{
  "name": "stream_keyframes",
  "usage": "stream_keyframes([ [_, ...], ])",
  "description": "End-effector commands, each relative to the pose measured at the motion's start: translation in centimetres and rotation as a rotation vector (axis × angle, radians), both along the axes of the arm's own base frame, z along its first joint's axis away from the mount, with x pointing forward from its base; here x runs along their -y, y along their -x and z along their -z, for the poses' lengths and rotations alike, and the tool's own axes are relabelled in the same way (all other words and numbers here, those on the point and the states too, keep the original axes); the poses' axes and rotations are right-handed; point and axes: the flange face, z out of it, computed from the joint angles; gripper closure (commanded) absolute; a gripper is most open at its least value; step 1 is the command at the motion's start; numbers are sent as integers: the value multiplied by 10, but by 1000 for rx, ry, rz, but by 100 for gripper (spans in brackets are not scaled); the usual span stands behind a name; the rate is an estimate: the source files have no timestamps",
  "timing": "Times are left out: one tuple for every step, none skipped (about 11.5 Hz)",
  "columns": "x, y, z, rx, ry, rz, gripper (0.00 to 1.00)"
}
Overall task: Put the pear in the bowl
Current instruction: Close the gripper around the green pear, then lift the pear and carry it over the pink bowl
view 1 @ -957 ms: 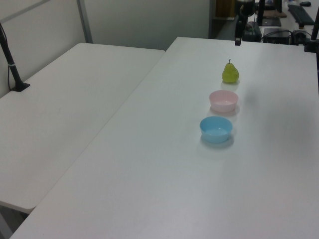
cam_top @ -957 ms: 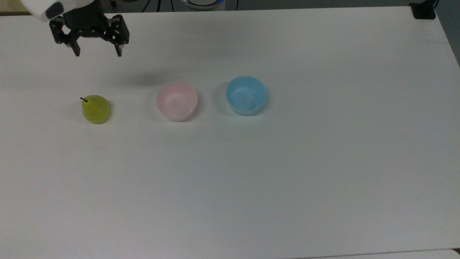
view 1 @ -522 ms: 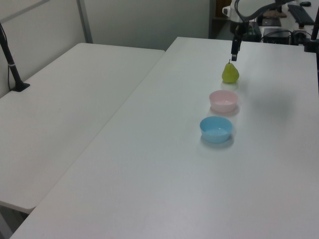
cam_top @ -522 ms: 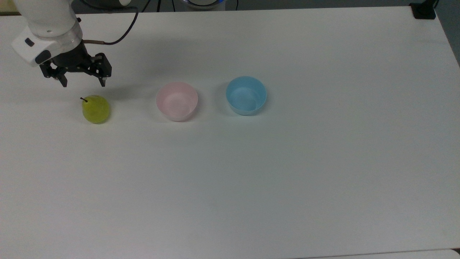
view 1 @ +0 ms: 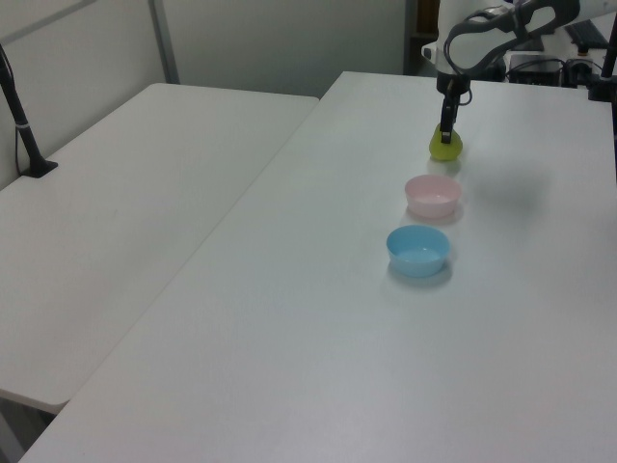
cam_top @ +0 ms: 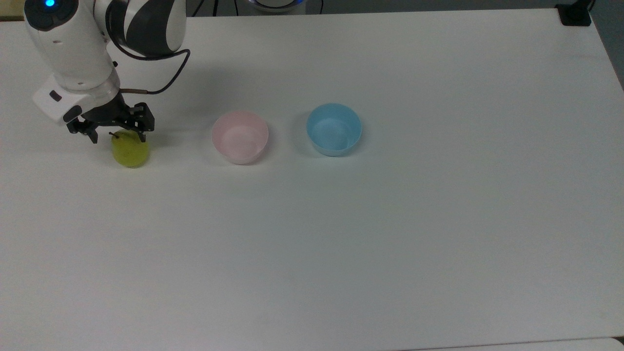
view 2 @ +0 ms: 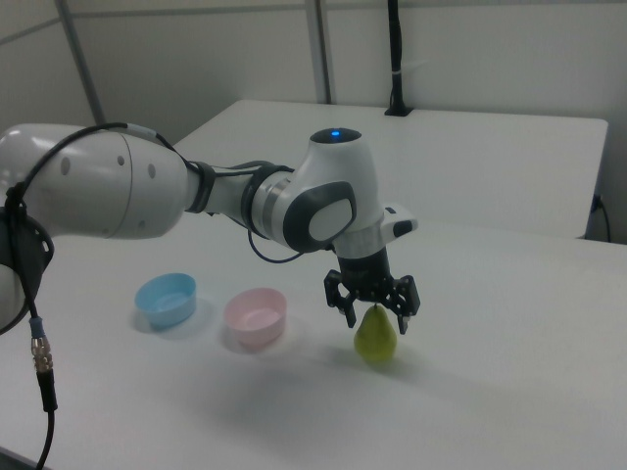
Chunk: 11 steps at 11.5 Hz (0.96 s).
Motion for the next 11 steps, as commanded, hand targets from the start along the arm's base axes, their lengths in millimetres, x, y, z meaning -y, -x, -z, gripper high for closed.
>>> stream_keyframes([
  [-3, -1, 14, -11, 28, -47, 19],
  [-3, -1, 14, -13, 33, -52, 35],
  [-2, -1, 11, -9, 35, -51, 49],
  [-2, 0, 7, -6, 36, -50, 60],
  [-2, 1, -3, 1, 37, -46, 63],
  [-2, 3, -21, 24, 43, -40, 63],
  [-7, 8, -35, 18, 41, -36, 63],
  [-15, 12, -47, -6, 32, -40, 63],
  [-30, 15, -56, -28, 24, -52, 63],
  [-50, 17, -65, -32, 20, -65, 63],
  [-65, 22, -76, -36, 16, -36, 63],
])
